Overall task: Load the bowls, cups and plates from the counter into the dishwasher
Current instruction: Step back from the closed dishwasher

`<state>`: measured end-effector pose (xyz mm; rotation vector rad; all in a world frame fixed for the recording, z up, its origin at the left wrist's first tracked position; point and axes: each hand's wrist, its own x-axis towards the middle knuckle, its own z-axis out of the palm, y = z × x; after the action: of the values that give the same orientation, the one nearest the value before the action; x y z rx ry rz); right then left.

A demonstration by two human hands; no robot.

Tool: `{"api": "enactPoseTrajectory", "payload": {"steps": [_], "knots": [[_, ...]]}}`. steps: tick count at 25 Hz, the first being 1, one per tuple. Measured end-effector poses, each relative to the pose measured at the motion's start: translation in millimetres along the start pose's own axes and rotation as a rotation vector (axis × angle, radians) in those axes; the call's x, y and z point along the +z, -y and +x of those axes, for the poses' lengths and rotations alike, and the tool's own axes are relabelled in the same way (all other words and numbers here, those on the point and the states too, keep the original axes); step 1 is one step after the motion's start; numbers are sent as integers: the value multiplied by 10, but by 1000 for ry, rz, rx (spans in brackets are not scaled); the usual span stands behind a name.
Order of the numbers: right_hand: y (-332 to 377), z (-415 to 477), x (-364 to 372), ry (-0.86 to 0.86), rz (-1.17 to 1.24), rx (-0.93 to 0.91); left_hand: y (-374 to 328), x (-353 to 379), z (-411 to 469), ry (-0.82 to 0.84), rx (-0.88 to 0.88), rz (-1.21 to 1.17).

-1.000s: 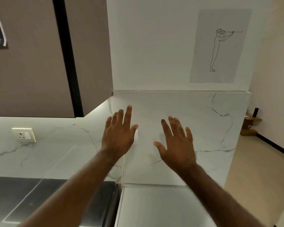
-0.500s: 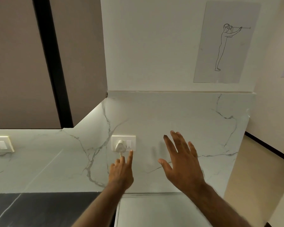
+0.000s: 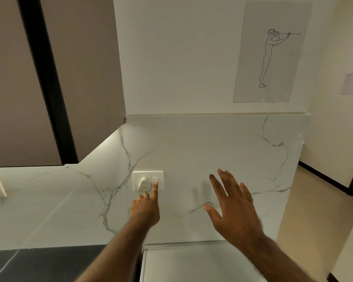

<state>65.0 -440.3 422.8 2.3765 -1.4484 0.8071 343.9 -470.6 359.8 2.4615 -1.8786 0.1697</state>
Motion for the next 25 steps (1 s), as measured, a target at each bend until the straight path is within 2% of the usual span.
{"api": "enactPoseTrajectory", "payload": {"steps": [6, 9, 12, 16, 21, 25], "knots": [[126, -184, -172, -12, 25, -43, -55, -16, -79, 125, -4, 22], [114, -248, -242, -10, 13, -63, -147, -39, -72, 108, -5, -11], [121, -216, -315, -18, 19, -74, -225, -234, -110, -19, 36, -78], [161, -128, -449, -47, 35, -102, -246, -607, -294, -340, 129, -134], [238, -2, -661, -103, 17, -111, -230, -1117, -521, -540, 193, -158], [309, 98, -935, -185, -7, -138, -294, -1627, -699, -675, 191, -85]]}}
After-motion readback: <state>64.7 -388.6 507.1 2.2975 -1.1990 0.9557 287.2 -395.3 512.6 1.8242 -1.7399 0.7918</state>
